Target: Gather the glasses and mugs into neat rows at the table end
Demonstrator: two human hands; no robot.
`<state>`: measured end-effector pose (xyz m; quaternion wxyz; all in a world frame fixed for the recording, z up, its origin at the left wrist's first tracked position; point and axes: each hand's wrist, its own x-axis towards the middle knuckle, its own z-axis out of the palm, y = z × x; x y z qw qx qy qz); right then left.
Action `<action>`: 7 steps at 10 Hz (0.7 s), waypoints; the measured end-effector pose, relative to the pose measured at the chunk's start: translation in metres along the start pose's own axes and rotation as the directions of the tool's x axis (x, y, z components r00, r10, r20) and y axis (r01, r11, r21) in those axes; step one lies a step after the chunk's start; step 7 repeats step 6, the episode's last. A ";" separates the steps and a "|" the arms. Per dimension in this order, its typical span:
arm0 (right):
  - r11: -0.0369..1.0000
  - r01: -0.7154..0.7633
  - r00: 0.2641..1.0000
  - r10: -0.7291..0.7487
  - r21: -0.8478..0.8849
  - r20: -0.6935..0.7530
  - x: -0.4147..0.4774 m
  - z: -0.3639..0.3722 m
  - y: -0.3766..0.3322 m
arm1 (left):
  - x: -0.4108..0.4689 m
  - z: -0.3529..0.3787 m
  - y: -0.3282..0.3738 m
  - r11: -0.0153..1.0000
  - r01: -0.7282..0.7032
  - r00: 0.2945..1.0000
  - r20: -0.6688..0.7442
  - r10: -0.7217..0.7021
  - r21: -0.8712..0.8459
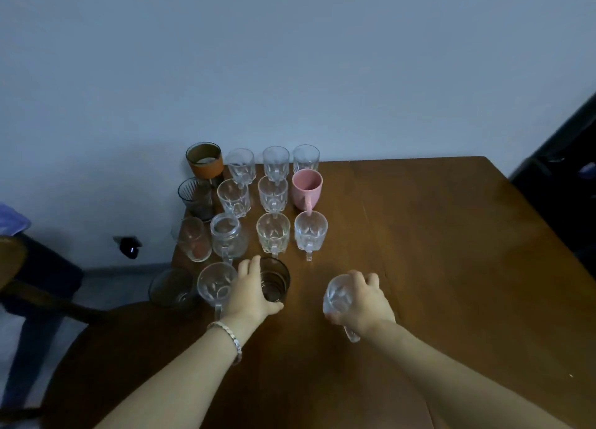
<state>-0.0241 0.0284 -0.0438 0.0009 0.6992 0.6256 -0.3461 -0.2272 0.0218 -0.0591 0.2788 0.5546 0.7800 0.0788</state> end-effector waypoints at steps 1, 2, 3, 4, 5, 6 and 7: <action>0.999 0.028 1.000 -0.028 -0.034 0.005 0.023 0.005 -0.023 | 0.004 0.003 -0.002 1.000 -0.015 1.000 0.008 0.015 -0.003; 0.997 0.027 0.999 -0.025 -0.074 0.027 0.039 0.009 -0.039 | 0.006 0.007 -0.003 1.000 -0.024 1.000 0.000 0.024 0.003; 0.995 0.043 0.999 -0.040 -0.087 0.030 0.043 0.017 -0.042 | 0.007 0.009 -0.004 1.000 -0.014 1.000 -0.013 0.014 0.023; 0.998 0.047 0.999 -0.048 0.037 0.027 0.038 0.018 -0.036 | 0.007 0.011 -0.001 0.999 -0.014 1.000 -0.012 0.015 0.031; 0.995 0.017 0.998 -0.024 0.101 0.065 0.029 0.012 -0.018 | 0.008 0.009 0.005 0.999 -0.007 1.000 0.009 0.006 0.032; 1.000 -0.002 0.993 0.002 -0.004 0.118 0.014 -0.004 0.002 | 0.001 0.001 0.019 0.992 -0.012 0.999 0.032 0.008 0.128; 1.000 -0.002 0.993 0.002 -0.004 0.118 0.014 -0.004 0.002 | 0.001 0.001 0.019 0.992 -0.012 0.999 0.032 0.008 0.128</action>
